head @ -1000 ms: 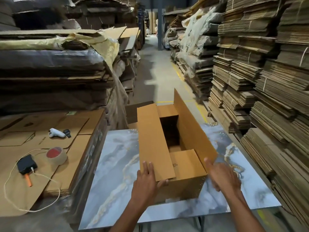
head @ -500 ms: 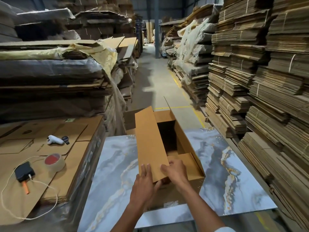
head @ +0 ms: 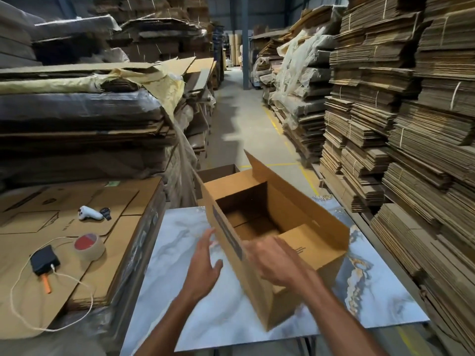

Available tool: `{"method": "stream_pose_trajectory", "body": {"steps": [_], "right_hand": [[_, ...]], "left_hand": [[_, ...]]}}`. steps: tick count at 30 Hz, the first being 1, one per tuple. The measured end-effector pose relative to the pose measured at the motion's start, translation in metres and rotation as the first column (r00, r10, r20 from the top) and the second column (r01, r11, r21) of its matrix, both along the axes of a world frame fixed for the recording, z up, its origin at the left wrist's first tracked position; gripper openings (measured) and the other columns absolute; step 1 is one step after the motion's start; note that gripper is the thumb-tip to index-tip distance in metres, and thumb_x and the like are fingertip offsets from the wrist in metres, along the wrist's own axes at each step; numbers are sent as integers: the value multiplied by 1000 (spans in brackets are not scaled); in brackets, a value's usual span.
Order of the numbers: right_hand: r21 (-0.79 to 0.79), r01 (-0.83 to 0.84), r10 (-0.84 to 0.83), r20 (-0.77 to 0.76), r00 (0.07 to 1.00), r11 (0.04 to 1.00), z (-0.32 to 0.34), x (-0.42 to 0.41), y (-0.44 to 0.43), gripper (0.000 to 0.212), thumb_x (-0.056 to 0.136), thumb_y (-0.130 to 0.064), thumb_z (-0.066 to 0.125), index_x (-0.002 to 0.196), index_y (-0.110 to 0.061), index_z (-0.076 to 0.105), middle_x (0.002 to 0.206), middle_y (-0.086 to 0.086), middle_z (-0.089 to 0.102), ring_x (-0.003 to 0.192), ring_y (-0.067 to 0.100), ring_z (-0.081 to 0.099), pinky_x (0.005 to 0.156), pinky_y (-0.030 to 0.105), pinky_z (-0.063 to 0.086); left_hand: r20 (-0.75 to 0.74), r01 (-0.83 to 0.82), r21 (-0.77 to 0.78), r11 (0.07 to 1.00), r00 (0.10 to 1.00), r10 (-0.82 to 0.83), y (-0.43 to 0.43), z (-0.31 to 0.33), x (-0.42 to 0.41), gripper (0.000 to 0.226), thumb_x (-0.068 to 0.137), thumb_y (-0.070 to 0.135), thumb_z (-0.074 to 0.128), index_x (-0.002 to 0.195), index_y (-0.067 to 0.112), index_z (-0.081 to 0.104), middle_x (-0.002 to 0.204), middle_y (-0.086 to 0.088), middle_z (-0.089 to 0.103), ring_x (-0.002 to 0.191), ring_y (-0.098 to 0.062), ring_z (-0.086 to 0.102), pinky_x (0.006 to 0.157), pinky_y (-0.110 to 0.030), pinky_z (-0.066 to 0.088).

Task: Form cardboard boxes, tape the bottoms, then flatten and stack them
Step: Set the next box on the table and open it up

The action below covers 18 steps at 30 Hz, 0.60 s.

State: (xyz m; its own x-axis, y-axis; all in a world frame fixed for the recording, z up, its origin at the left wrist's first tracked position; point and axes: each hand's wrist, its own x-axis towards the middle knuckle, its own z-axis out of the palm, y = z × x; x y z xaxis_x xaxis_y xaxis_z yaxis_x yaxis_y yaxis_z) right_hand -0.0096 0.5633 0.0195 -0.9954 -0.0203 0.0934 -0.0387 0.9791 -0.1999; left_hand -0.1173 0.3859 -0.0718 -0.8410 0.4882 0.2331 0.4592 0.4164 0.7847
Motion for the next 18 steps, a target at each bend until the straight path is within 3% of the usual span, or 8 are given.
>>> {"method": "stream_pose_trajectory", "body": {"steps": [3,6,7,8,10,12,15,18], "right_hand": [[114,32,-40,73,997,993,8,24,44,31,100,-11,47,118,-22,70,70,-4,64,55,10,55,51,26,50],[150,192,-214,145,966,970,18,50,90,32,100,-6,52,117,-21,74,81,-6,66,58,2,52,49,13,40],[186,261,-289,139,947,947,21,57,105,33,100,-6,54,117,-26,74,84,-7,66,62,1,54,49,13,38],[224,331,-362,110,926,917,24,64,118,34,99,-8,56,117,-31,73,88,-8,68,71,4,60,52,13,39],[309,404,-433,29,901,861,25,69,129,34,94,-11,59,119,-32,69,102,-4,72,92,15,68,69,24,49],[334,388,-409,-7,912,859,20,61,120,26,93,-12,61,116,-22,65,106,0,70,98,20,67,76,27,46],[212,289,-286,-46,957,933,14,31,85,20,98,-19,62,119,-19,63,107,0,67,97,14,65,87,26,52],[116,145,-132,-116,984,983,0,2,48,19,99,-24,64,117,-19,63,102,0,68,86,11,64,79,25,55]], "left_hand": [[-123,-85,-72,994,990,76,10,35,-37,87,88,7,74,158,20,24,166,-4,24,150,-26,30,119,-40,30],[-369,-175,-392,903,929,20,22,60,-72,83,90,21,73,158,26,27,170,-1,12,157,-26,8,123,-54,13],[-438,-221,-496,840,899,-23,24,62,-82,68,93,28,69,153,30,37,168,0,20,156,-26,11,122,-58,6],[-483,-247,-556,794,873,-67,26,64,-88,50,96,34,63,144,33,49,161,2,37,153,-25,24,122,-58,4],[-536,-254,-605,755,831,-150,30,69,-91,28,102,41,50,125,33,65,130,6,68,122,-18,60,118,-49,27],[-585,-212,-595,775,776,-237,34,75,-83,30,103,43,47,116,31,72,109,8,75,95,-15,66,93,-37,51],[-504,-17,-557,831,801,-322,41,79,-64,30,100,46,54,112,29,76,104,9,76,89,-11,67,75,-32,58],[-189,196,-576,793,913,-363,48,96,-58,54,93,73,46,94,30,78,83,11,75,73,-7,67,68,-32,58]]}}
